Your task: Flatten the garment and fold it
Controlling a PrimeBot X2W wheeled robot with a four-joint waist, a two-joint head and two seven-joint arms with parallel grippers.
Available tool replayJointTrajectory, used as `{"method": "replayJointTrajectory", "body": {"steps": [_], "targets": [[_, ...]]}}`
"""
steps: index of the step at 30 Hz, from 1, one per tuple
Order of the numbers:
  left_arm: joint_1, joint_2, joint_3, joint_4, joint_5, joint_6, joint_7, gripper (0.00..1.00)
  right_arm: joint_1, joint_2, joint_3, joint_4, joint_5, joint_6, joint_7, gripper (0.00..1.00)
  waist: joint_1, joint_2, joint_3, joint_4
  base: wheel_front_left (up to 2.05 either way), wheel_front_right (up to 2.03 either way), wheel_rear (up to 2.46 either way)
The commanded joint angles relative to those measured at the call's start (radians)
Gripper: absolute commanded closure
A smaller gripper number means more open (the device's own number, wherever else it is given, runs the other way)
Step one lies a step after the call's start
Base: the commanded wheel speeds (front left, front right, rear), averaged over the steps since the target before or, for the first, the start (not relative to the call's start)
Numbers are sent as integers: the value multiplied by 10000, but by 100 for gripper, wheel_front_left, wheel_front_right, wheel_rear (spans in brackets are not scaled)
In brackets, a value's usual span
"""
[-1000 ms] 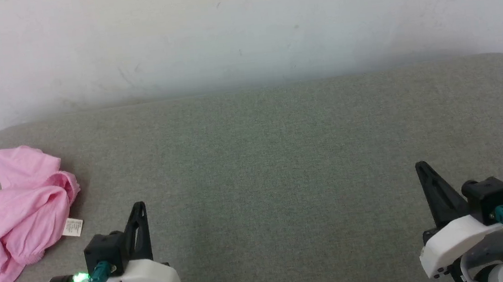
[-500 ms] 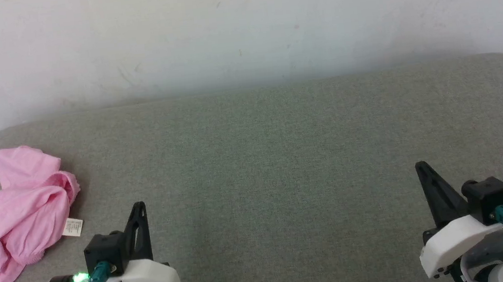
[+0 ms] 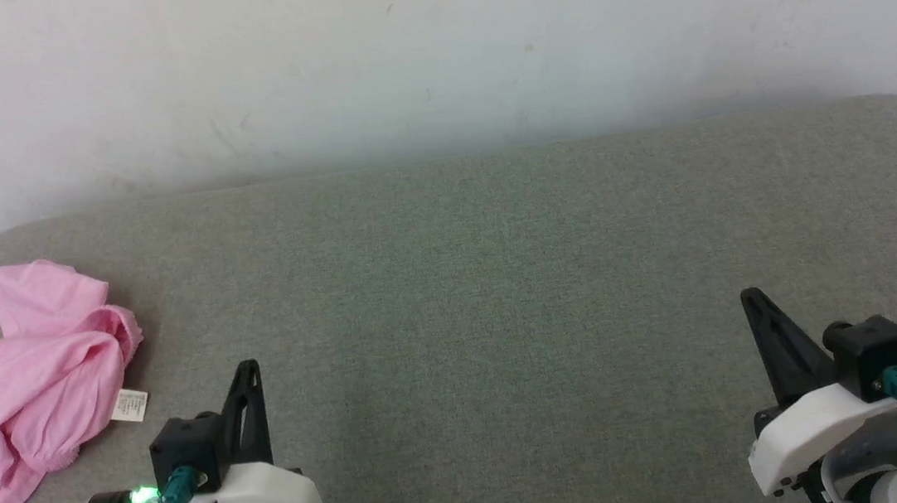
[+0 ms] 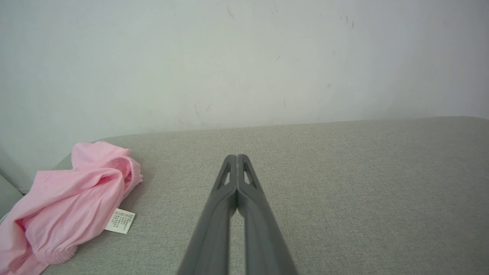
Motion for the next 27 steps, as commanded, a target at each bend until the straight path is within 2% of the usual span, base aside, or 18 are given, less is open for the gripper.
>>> {"method": "replayJointTrajectory", "body": {"steps": [1, 27], "targets": [[-134, -19, 41, -53, 66, -80, 3, 100, -145, 40, -1, -60, -74, -19, 5, 100, 0, 0, 0, 0, 0, 0, 0], [-134, -19, 41, -53, 66, -80, 3, 100, -145, 40, -1, -60, -74, -19, 5, 100, 0, 0, 0, 0, 0, 0, 0]]}}
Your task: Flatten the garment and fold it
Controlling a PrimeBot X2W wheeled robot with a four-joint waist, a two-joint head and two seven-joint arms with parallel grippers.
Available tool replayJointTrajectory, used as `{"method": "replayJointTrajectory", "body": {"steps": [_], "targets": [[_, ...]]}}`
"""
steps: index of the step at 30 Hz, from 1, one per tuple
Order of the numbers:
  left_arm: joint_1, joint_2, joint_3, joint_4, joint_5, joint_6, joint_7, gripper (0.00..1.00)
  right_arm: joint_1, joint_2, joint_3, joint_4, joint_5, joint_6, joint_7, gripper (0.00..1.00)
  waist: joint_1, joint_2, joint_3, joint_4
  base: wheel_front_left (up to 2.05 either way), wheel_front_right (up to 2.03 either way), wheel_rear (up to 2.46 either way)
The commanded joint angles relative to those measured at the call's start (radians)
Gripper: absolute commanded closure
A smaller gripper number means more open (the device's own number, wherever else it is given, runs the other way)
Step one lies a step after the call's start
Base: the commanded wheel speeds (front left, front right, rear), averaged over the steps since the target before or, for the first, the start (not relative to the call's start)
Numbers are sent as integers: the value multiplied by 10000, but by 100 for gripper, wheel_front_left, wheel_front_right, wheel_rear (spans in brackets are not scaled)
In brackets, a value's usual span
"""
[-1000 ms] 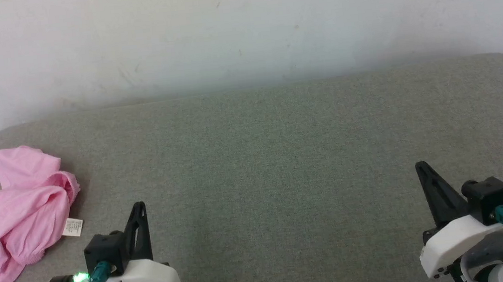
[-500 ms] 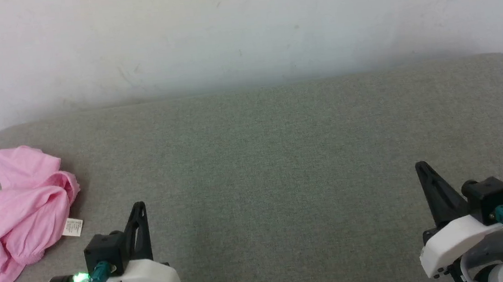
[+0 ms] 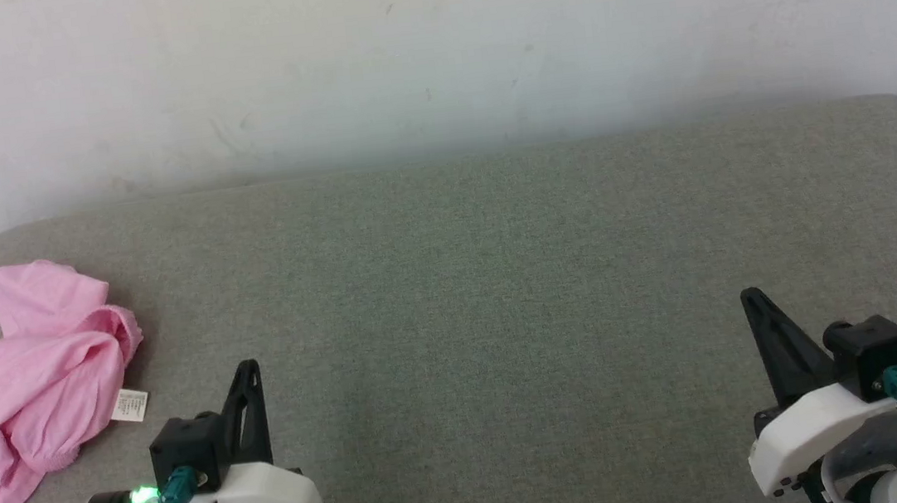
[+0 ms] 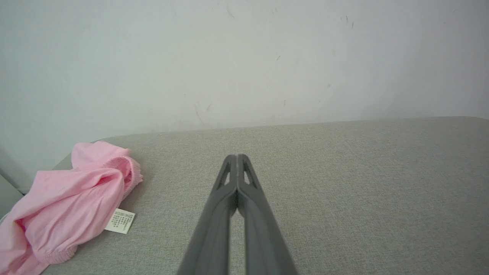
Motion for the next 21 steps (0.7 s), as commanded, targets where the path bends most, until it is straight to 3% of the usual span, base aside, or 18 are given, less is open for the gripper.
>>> {"method": "replayJointTrajectory", "body": {"steps": [1, 16, 17, 21], "targets": [[-134, -19, 41, -53, 66, -80, 3, 100, -145, 38, 1, -60, -74, -19, 5, 100, 0, 0, 0, 0, 0, 0, 0], [-134, -19, 41, -53, 66, -80, 3, 100, -145, 38, 1, -60, -74, -19, 5, 100, 0, 0, 0, 0, 0, 0, 0], [0, 0, 0, 0, 0, 0, -1, 0, 0, 0, 0, 0, 1, 0, -1, 0, 0, 0, 0, 0, 0, 0, 0], [4, 0, -14, 12, -4, 7, -6, 0, 13, -11, -1, 23, 8, 0, -5, 0, 0, 0, 1, 0, 0, 0, 0]]}}
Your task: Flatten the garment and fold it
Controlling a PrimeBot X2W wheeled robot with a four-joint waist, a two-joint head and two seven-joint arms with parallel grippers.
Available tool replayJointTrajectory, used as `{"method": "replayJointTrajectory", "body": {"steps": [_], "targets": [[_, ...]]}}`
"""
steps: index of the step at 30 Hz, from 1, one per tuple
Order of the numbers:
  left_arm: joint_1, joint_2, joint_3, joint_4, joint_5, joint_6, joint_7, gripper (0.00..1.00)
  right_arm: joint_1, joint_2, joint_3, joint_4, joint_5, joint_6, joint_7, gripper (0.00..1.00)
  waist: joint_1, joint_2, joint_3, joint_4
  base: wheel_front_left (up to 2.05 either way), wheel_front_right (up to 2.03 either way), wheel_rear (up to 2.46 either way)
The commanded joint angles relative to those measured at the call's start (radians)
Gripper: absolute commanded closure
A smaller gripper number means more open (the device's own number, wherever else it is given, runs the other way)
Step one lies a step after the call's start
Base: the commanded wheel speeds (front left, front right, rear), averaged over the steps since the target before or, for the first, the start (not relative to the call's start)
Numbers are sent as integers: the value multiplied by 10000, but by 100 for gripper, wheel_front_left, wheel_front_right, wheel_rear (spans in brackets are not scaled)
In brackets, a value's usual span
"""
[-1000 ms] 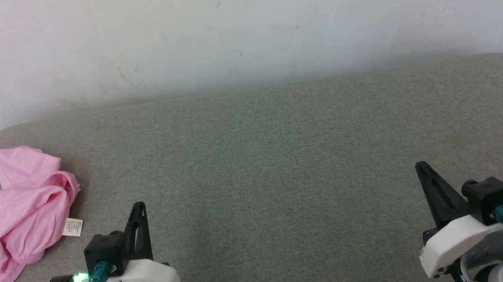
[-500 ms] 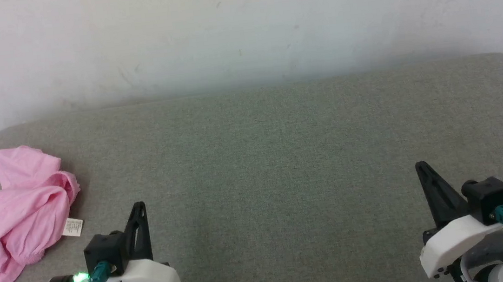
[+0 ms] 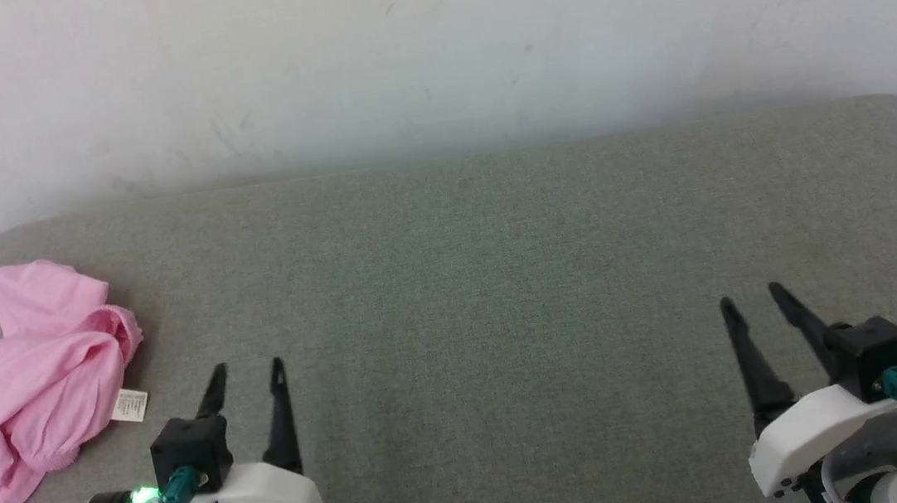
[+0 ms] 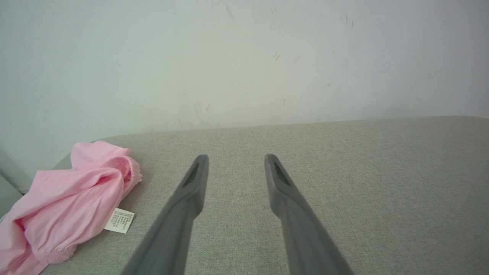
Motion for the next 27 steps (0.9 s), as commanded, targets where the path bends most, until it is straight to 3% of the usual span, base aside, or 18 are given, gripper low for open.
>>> {"method": "replayJointTrajectory", "body": {"steps": [1, 27], "targets": [[0, 0, -13, 15, -9, 6, -26, 0, 2, 1, -6, 9, 19, 0, -24, 0, 0, -1, 1, 0, 0, 0, 0], [-2, -4, -272, 308, -192, 176, -549, 0, 6, 10, -33, 2, 287, -4, -548, 0, 0, -1, -30, 144, 0, 0, 0]]}}
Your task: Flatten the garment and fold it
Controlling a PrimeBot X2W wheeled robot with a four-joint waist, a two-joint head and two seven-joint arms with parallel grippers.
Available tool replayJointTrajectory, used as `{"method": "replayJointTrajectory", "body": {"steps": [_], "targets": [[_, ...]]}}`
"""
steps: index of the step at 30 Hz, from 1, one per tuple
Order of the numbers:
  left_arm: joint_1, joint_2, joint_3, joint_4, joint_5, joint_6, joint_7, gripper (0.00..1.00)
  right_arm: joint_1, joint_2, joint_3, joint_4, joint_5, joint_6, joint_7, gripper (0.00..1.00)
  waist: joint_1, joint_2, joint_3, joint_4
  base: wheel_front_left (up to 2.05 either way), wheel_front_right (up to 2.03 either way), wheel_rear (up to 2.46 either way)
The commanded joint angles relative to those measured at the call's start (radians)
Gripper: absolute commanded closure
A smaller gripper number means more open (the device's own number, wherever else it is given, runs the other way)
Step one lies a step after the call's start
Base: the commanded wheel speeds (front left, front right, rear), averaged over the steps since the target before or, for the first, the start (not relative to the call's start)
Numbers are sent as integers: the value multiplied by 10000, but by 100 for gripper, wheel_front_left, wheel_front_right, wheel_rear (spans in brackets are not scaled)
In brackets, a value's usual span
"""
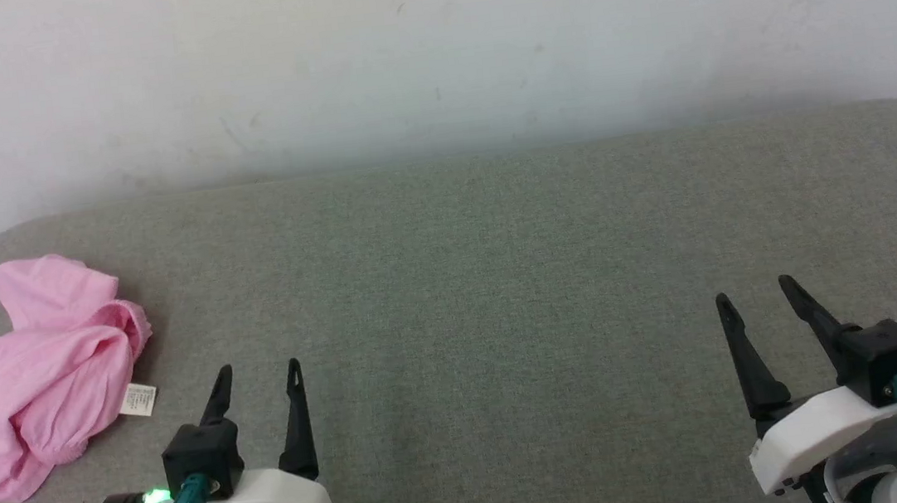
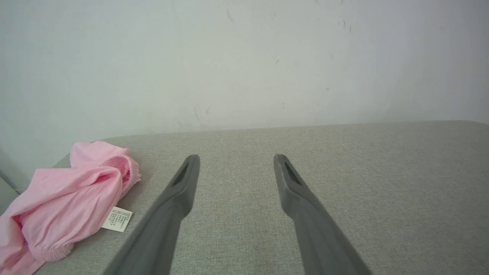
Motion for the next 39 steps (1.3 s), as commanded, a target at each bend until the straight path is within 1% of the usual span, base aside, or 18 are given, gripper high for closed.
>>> {"method": "replayJointTrajectory", "body": {"steps": [1, 18, 39], "targets": [[1, -6, -34, 57, -85, 71, -110, 0, 16, 11, 18, -46, 61, -4, -96, 0, 0, -1, -8, 36, 0, 0, 0], [84, -3, -78, 162, -144, 169, -465, 0, 124, 17, 142, 155, -76, -7, -451, 0, 0, -1, -95, 775, 0, 0, 0], [192, -7, -185, 298, -216, 225, -903, 0, 143, 26, 290, 433, -68, -10, -889, 0, 0, -1, -136, 2061, 0, 0, 0]]}}
